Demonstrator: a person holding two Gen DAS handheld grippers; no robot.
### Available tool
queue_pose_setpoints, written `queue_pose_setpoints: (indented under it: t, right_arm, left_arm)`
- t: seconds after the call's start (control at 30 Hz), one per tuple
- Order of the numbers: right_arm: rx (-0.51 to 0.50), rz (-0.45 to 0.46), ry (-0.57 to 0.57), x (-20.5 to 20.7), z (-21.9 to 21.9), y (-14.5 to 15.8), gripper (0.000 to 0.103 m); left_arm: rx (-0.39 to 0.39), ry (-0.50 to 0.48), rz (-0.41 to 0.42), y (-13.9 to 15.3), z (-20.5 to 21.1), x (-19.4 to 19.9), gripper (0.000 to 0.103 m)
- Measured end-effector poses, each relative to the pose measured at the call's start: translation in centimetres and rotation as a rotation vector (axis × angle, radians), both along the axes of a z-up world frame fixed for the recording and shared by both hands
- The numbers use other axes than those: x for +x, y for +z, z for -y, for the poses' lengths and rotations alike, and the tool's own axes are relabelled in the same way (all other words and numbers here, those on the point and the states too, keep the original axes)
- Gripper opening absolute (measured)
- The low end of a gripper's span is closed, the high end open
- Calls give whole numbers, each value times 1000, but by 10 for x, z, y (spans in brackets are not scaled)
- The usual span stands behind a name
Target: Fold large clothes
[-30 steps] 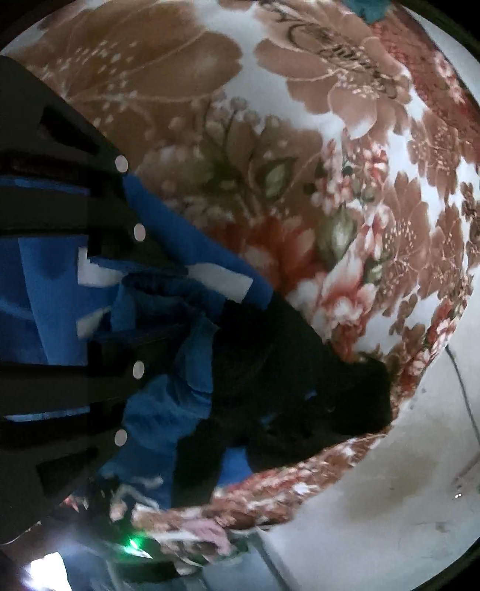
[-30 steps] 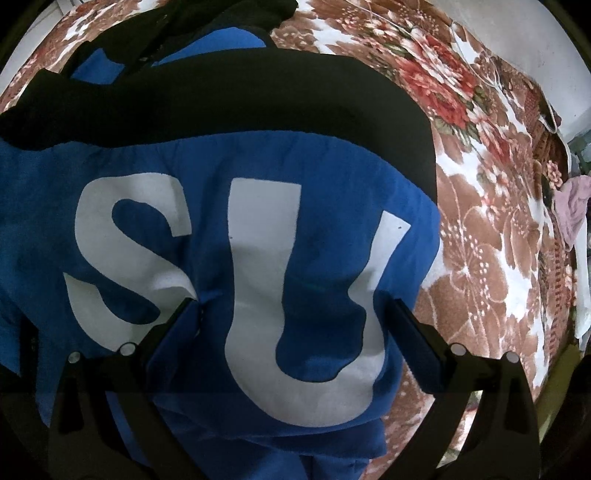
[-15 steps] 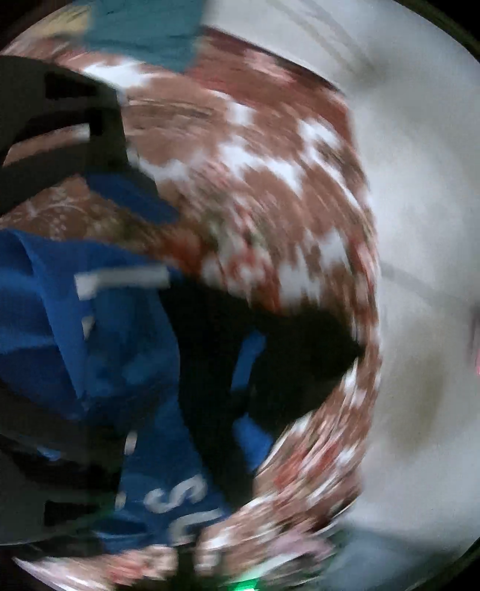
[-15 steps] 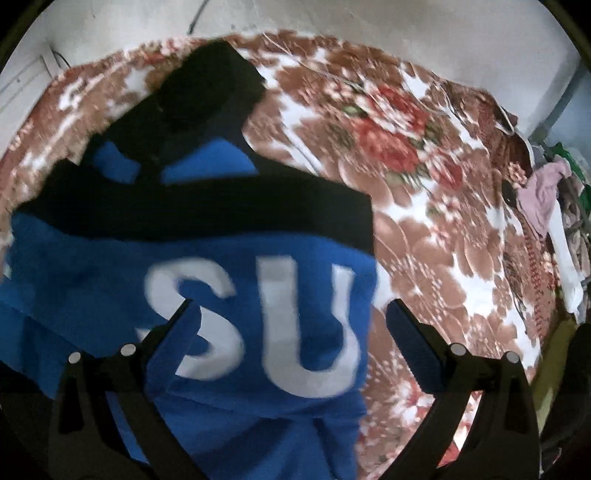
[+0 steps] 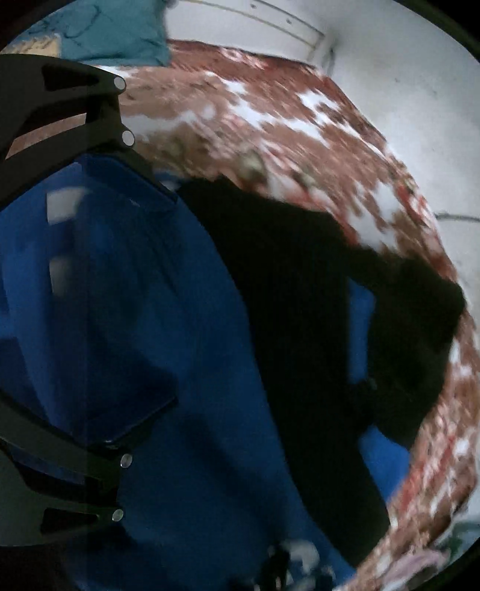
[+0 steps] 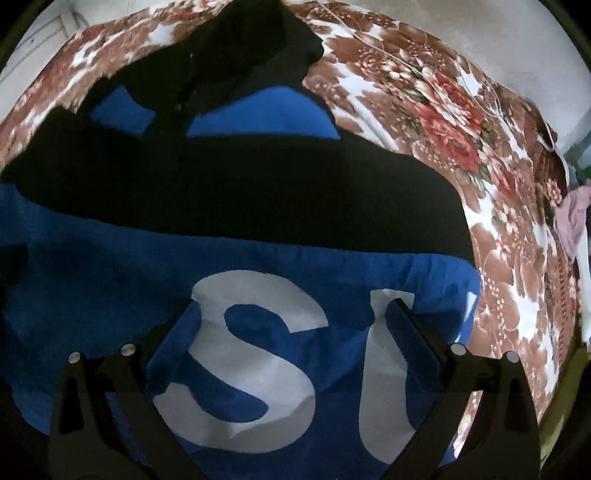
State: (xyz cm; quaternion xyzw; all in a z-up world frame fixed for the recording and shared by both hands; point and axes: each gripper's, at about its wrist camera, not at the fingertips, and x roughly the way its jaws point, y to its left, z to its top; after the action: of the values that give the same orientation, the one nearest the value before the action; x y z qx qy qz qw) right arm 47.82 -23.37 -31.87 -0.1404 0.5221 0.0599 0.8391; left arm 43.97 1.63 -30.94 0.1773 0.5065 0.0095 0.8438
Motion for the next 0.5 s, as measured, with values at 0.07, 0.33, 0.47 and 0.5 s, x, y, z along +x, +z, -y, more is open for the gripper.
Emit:
queue_pose_setpoints:
  t: [0.07, 0.33, 0.47, 0.5]
  right_arm:
    - [11, 4, -1, -3, 4, 1, 98]
    - [254, 47, -58, -1, 33, 70, 98]
    - [258, 89, -50, 40, 41, 104, 98]
    - [250, 94, -41, 53, 41, 108, 98]
  left_arm:
    - [-34, 26, -15, -1, -14, -2, 96]
    - [-187, 62, 40, 66, -42, -4, 96]
    - [-301, 42, 73, 104, -48, 35, 97]
    - [-337, 31, 68, 110, -50, 54, 97]
